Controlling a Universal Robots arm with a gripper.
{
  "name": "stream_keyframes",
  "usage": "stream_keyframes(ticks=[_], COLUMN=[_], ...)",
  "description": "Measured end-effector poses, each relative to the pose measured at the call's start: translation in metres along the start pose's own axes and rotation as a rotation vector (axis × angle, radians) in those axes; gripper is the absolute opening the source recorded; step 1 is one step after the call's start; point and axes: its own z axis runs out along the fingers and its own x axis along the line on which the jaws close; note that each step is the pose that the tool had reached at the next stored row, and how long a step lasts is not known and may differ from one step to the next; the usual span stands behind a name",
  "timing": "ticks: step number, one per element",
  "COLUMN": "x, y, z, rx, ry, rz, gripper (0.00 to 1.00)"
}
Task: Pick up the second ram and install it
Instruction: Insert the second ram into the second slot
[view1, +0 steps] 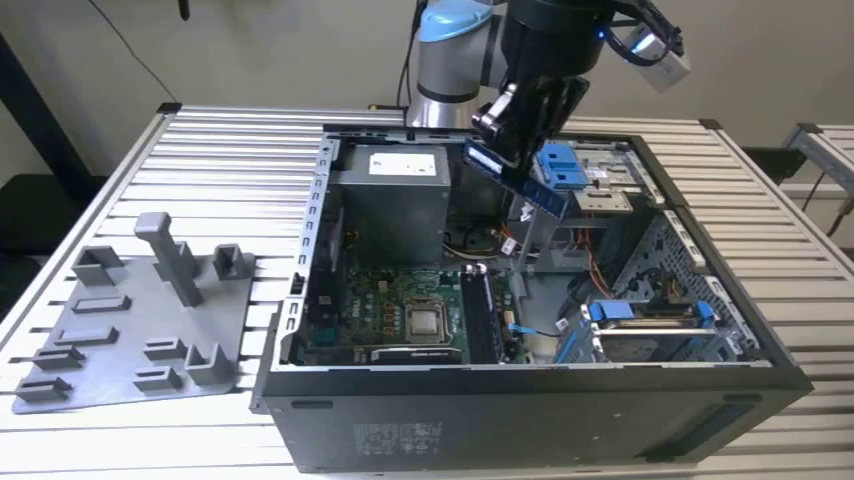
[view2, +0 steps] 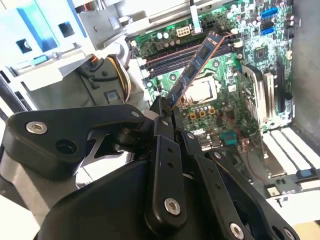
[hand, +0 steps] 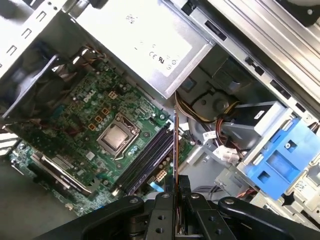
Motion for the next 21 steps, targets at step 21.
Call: stream_keyframes(ticks=[21], x=[0.0002], y=[-0.0010], z=[0.0067], rx=[0.0096], ry=[-0.0086], rz=[0.257], gripper=[0.14])
